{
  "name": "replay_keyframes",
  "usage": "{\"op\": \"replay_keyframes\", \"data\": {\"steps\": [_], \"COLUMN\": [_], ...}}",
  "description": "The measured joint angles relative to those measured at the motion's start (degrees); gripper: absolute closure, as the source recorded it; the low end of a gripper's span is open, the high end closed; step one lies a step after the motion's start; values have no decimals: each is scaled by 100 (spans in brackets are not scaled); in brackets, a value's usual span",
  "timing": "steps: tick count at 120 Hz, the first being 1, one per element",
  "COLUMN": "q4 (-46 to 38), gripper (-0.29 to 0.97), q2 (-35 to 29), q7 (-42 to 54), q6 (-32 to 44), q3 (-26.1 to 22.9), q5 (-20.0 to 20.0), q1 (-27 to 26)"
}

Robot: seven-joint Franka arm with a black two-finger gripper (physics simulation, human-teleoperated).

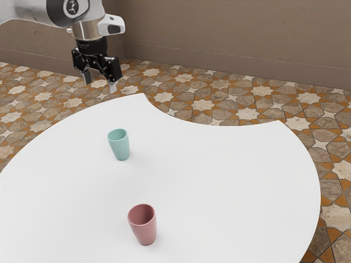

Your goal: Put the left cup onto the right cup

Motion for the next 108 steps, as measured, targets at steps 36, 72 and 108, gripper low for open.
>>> {"op": "replay_keyframes", "data": {"steps": [36, 72, 108], "q4": [0, 7, 1], "gripper": [0, 0, 0], "q2": [368, 911, 1314], "q7": [96, 176, 235], "q6": [344, 814, 1263], "q3": [0, 101, 317], "q5": [37, 89, 77], "q1": [3, 0, 38]}}
